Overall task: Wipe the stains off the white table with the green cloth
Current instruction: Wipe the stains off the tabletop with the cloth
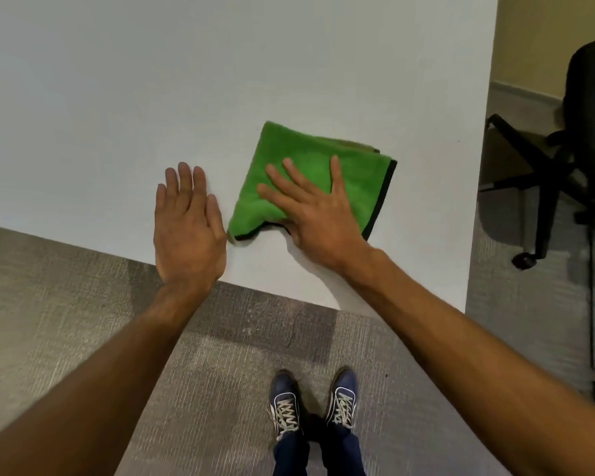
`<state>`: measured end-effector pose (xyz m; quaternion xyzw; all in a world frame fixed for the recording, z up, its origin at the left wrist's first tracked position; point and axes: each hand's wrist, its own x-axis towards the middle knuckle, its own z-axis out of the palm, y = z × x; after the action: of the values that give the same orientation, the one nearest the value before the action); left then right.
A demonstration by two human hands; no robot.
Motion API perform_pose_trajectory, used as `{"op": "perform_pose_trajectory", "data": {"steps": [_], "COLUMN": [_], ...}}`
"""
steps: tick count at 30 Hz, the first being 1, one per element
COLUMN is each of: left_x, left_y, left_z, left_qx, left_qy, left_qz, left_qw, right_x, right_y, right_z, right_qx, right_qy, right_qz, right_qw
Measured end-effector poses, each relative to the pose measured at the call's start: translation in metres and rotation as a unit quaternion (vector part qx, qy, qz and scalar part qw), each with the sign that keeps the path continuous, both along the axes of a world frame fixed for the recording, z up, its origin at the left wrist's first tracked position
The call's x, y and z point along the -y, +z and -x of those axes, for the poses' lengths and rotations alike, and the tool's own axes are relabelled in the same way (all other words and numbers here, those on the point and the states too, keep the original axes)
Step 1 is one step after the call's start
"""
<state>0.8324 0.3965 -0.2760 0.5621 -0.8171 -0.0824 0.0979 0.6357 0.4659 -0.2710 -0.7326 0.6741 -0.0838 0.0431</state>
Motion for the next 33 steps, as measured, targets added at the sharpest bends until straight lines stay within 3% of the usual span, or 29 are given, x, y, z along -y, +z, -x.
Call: {"op": "perform_pose_trajectory", "data": {"steps": [6,9,13,18,22,29,33], "left_x": [0.000,0.001,0.001,0.001,0.001,0.001,0.002], "left_y": [-0.002,-0.001,0.000,0.002,0.001,-0.001,0.002], "left_z": [-0.001,0.000,0.000,0.002,0.002,0.000,0.001], "left_qx": [-0.006,-0.005,0.003,0.002,0.018,0.030,0.028], "left_qy": [0.006,0.005,0.005,0.007,0.010,0.007,0.007], "left_qz": [-0.006,-0.006,-0.003,-0.009,-0.013,-0.003,-0.003], "left_qw": [1.000,1.000,1.000,1.000,1.000,1.000,1.000], "right_x": [0.116,0.098,-0.006,-0.100,-0.063,0.091,0.065], "right_y": [0.007,0.009,0.013,0.004,0.003,0.002,0.006], "right_z": [0.051,0.048,0.019,-0.019,-0.011,0.005,-0.003], "right_qx": [0.035,0.059,0.087,0.059,-0.003,0.028,0.054], "right_qy": [-0.189,-0.153,-0.043,0.046,0.043,-0.152,-0.078], "right_qz": [-0.026,-0.033,-0.027,0.012,0.003,-0.022,-0.028], "right_qw": [0.981,0.986,0.995,0.997,0.999,0.988,0.995]}}
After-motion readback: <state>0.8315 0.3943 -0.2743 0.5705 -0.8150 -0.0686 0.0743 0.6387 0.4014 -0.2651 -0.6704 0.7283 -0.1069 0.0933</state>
